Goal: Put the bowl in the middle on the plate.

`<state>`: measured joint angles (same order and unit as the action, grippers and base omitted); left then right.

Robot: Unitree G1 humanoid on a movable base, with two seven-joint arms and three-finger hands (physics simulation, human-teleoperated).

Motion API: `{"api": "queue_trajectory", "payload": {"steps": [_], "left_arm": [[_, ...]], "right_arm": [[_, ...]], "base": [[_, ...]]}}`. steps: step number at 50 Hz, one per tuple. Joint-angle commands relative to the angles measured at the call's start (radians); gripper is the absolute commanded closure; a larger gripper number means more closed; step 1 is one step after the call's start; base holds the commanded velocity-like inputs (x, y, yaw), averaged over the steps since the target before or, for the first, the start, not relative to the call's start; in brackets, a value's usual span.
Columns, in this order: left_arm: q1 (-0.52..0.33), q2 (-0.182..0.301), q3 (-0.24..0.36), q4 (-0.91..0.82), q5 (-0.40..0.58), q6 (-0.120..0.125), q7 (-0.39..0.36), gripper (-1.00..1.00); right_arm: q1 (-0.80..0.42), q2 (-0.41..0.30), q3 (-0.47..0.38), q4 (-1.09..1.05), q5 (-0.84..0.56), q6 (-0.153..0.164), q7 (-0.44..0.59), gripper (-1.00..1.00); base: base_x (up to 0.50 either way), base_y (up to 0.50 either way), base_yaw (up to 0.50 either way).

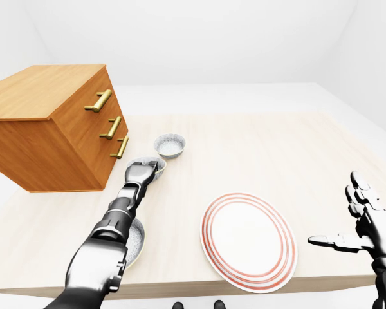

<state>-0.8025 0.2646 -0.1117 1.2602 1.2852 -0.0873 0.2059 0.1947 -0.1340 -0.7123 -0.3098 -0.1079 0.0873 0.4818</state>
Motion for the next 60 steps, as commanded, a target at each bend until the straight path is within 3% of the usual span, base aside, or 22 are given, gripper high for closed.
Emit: {"api": "queue_trajectory", "payload": {"steps": [1, 13, 25, 43, 52, 60], "left_arm": [[0.026, 0.009, -0.012, -0.029, 0.043, 0.000, -0.012, 1.00], [0.018, 0.011, -0.005, -0.067, 0.063, 0.000, -0.034, 1.00], [0.027, 0.026, 0.015, -0.186, 0.060, 0.000, -0.144, 1.00], [0.047, 0.038, 0.040, -0.260, 0.054, 0.000, -0.207, 1.00], [0.076, 0.055, 0.049, -0.352, 0.049, 0.000, -0.339, 1.00], [0.083, 0.061, 0.068, -0.411, 0.046, 0.000, -0.386, 1.00]], "right_arm": [[-0.001, -0.004, 0.006, 0.015, 0.001, 0.000, -0.002, -1.00], [0.006, 0.000, 0.009, 0.013, -0.010, 0.000, 0.002, -1.00], [0.008, 0.004, 0.013, 0.011, -0.027, 0.000, 0.005, -1.00], [-0.001, -0.010, 0.026, 0.058, -0.035, 0.000, -0.005, -1.00], [0.004, -0.008, 0.026, 0.052, -0.033, 0.000, -0.001, -1.00], [0.003, -0.007, 0.025, 0.052, -0.036, 0.000, -0.002, -1.00]], "base": [[0.00, 0.00, 0.00], [0.00, 0.00, 0.00], [0.00, 0.00, 0.00], [0.00, 0.00, 0.00], [0.00, 0.00, 0.00], [0.00, 0.00, 0.00]]}}
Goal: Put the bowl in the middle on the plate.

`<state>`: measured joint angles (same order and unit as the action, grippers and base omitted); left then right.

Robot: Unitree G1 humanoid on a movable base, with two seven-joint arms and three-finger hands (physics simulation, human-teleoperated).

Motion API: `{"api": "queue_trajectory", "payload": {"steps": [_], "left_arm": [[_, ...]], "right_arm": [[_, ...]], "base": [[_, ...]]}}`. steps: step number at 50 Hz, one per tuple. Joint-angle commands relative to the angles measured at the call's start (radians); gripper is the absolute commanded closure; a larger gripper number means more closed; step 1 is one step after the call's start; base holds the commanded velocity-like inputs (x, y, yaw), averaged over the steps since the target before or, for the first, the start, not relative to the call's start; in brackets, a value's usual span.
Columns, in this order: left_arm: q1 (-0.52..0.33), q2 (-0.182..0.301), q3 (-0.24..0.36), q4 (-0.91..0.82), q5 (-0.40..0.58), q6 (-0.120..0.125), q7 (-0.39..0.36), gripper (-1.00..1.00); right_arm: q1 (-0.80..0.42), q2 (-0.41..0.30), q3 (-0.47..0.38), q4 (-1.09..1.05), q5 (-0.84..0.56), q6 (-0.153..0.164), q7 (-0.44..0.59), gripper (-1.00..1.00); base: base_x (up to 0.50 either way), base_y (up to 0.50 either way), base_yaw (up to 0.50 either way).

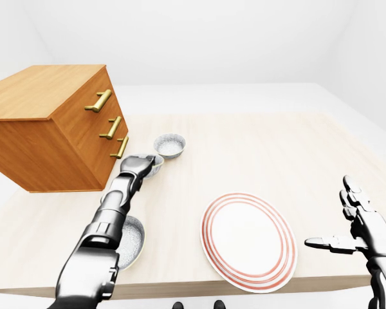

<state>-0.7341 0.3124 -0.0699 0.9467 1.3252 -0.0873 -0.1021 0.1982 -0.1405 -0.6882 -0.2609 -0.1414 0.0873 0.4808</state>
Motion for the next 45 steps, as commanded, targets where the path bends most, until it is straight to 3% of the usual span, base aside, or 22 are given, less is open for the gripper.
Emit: {"api": "queue_trajectory", "payload": {"steps": [1, 12, 31, 45], "left_arm": [[0.016, 0.013, 0.028, -0.105, 0.005, 0.000, -0.083, 1.00], [0.036, 0.012, 0.050, -0.230, -0.005, 0.000, -0.149, 1.00], [0.071, -0.007, 0.049, -0.290, 0.007, 0.000, -0.157, 1.00], [0.138, -0.049, 0.070, -0.640, -0.004, 0.000, -0.336, 1.00]], "right_arm": [[-0.001, -0.001, 0.001, 0.005, -0.002, 0.000, 0.000, -1.00], [0.004, 0.001, 0.003, -0.009, -0.007, 0.000, 0.004, -1.00], [0.003, 0.002, 0.008, 0.001, -0.014, 0.000, 0.006, -1.00], [0.003, 0.002, 0.011, 0.004, -0.023, 0.000, 0.009, -1.00]], "base": [[0.00, 0.00, 0.00], [0.00, 0.00, 0.00], [0.00, 0.00, 0.00], [0.00, 0.00, 0.00]]}}
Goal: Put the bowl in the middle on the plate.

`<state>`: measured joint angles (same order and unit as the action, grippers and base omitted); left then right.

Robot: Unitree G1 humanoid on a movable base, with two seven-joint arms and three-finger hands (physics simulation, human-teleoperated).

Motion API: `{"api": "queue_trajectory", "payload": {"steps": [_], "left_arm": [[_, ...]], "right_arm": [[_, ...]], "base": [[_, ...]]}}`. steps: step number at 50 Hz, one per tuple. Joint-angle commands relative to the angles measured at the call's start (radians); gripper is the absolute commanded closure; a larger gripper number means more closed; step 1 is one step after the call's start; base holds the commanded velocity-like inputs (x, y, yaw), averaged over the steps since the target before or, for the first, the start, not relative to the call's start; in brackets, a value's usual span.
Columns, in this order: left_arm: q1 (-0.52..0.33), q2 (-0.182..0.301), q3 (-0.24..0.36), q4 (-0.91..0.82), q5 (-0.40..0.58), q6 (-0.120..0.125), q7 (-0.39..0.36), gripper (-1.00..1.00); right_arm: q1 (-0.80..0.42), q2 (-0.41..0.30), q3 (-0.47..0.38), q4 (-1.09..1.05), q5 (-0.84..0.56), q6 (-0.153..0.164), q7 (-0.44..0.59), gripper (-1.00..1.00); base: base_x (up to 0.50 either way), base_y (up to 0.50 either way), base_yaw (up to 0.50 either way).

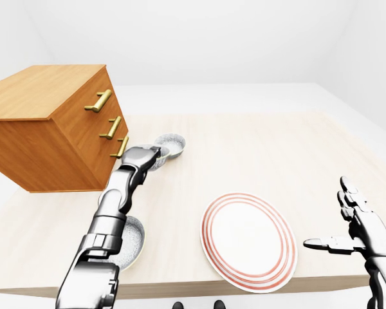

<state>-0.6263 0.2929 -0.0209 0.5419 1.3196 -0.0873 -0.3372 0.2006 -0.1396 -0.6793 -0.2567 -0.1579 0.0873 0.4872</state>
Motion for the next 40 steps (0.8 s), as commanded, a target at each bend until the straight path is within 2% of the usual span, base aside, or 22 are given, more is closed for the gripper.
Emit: {"api": "queue_trajectory", "payload": {"steps": [1, 6, 13, 20, 26, 28, 33, 36, 37, 40], "left_arm": [[0.031, -0.033, 0.022, -0.255, -0.002, 0.000, -0.113, 1.00], [0.049, -0.059, 0.020, -0.349, -0.012, 0.000, -0.138, 1.00], [0.075, -0.069, 0.016, -0.425, 0.002, 0.000, -0.133, 1.00], [0.134, -0.117, -0.003, -0.558, -0.001, 0.000, -0.174, 1.00], [0.188, -0.158, -0.031, -0.608, 0.011, 0.000, -0.147, 1.00], [0.189, -0.166, -0.044, -0.595, -0.020, 0.000, -0.108, 1.00], [0.204, -0.185, -0.059, -0.587, -0.001, 0.000, -0.077, 1.00], [0.198, -0.182, -0.070, -0.566, -0.004, 0.000, -0.031, 1.00], [0.208, -0.197, -0.084, -0.568, 0.015, 0.000, -0.007, 1.00], [0.208, -0.222, -0.090, -0.603, 0.006, 0.000, -0.018, 1.00]], "right_arm": [[0.000, 0.001, 0.002, 0.005, -0.006, 0.000, 0.002, -1.00], [-0.001, -0.002, 0.006, 0.023, -0.007, 0.000, -0.003, -1.00], [0.002, 0.000, 0.008, 0.012, -0.012, 0.000, 0.001, -1.00], [0.009, 0.004, 0.006, -0.003, -0.013, 0.000, 0.007, -1.00], [0.005, 0.005, 0.007, 0.010, -0.018, 0.000, 0.007, -1.00], [0.010, 0.007, 0.008, 0.012, -0.019, 0.000, 0.010, -1.00], [0.008, 0.006, 0.007, 0.001, -0.020, 0.000, 0.013, -1.00], [0.009, 0.008, 0.008, 0.001, -0.022, 0.000, 0.015, -1.00], [0.007, 0.006, 0.009, 0.010, -0.023, 0.000, 0.014, -1.00], [0.007, 0.005, 0.010, 0.021, -0.022, 0.000, 0.012, -1.00]], "base": [[0.00, 0.00, 0.00], [0.00, 0.00, 0.00], [0.00, 0.00, 0.00], [0.00, 0.00, 0.00], [0.00, 0.00, 0.00], [0.00, 0.00, 0.00], [0.00, 0.00, 0.00], [0.00, 0.00, 0.00], [0.00, 0.00, 0.00], [0.00, 0.00, 0.00]]}}
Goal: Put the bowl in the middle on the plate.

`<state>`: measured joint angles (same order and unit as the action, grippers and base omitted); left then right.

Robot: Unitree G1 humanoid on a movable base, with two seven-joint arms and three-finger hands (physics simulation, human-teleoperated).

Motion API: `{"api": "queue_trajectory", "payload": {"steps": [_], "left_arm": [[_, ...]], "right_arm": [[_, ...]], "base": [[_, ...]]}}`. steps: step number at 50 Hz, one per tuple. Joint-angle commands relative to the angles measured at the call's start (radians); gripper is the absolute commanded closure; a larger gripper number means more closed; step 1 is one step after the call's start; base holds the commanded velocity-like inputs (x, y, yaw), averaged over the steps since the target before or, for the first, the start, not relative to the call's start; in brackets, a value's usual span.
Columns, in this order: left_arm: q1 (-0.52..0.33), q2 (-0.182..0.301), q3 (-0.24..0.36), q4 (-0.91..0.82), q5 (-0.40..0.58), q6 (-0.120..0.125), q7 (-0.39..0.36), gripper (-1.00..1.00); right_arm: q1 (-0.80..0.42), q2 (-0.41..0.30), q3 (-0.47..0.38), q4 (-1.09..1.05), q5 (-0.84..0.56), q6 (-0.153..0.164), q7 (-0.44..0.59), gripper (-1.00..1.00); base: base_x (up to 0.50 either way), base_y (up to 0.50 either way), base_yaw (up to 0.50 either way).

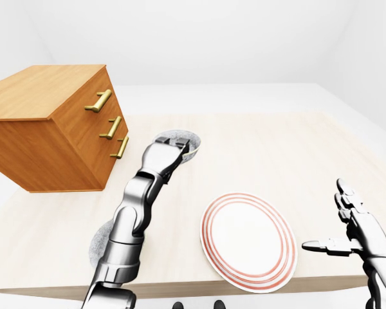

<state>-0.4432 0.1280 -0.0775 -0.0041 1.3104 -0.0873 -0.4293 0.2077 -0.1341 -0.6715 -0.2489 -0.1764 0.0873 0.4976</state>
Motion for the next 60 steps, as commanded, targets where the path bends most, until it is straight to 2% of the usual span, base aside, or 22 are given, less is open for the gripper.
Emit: {"api": "queue_trajectory", "payload": {"steps": [1, 7, 14, 17, 20, 32, 37, 41, 50, 54, 60], "left_arm": [[0.022, -0.064, -0.042, -0.068, 0.013, 0.000, 0.069, 1.00], [0.043, -0.085, -0.068, -0.059, 0.052, 0.000, 0.123, 1.00], [0.073, -0.095, -0.080, -0.086, 0.059, 0.000, 0.131, 1.00], [0.092, -0.107, -0.094, -0.087, 0.071, 0.000, 0.150, 1.00], [0.121, -0.125, -0.117, -0.119, 0.066, 0.000, 0.135, 1.00], [0.206, -0.150, -0.183, -0.143, 0.112, 0.000, 0.186, 1.00], [0.200, -0.168, -0.200, -0.118, 0.156, 0.000, 0.207, 1.00], [0.213, -0.199, -0.244, -0.119, 0.160, 0.000, 0.198, 1.00], [0.220, -0.203, -0.267, -0.067, 0.195, 0.000, 0.249, 1.00], [0.224, -0.218, -0.277, -0.070, 0.186, 0.000, 0.236, 1.00], [0.263, -0.231, -0.325, -0.092, 0.191, 0.000, 0.235, 1.00]], "right_arm": [[-0.003, -0.002, 0.003, 0.024, -0.002, 0.000, -0.001, -1.00], [-0.002, -0.004, 0.006, 0.019, 0.000, 0.000, 0.000, -1.00], [0.000, -0.005, 0.009, 0.014, -0.003, 0.000, -0.002, -1.00], [-0.004, -0.005, 0.007, 0.024, -0.003, 0.000, -0.002, -1.00], [-0.002, -0.006, 0.009, 0.017, -0.002, 0.000, -0.001, -1.00], [0.001, -0.003, 0.006, 0.011, -0.006, 0.000, 0.003, -1.00], [0.004, 0.000, 0.009, 0.019, -0.012, 0.000, 0.002, -1.00], [0.003, -0.001, 0.008, 0.022, -0.015, 0.000, 0.003, -1.00], [0.004, -0.005, 0.013, 0.021, -0.018, 0.000, 0.001, -1.00], [0.000, -0.006, 0.018, 0.038, -0.027, 0.000, -0.003, -1.00], [0.001, -0.005, 0.021, 0.039, -0.031, 0.000, -0.002, -1.00]], "base": [[0.00, 0.00, 0.00], [0.00, 0.00, 0.00], [0.00, 0.00, 0.00], [0.00, 0.00, 0.00], [0.00, 0.00, 0.00], [0.00, 0.00, 0.00], [0.00, 0.00, 0.00], [0.00, 0.00, 0.00], [0.00, 0.00, 0.00], [0.00, 0.00, 0.00], [0.00, 0.00, 0.00]]}}
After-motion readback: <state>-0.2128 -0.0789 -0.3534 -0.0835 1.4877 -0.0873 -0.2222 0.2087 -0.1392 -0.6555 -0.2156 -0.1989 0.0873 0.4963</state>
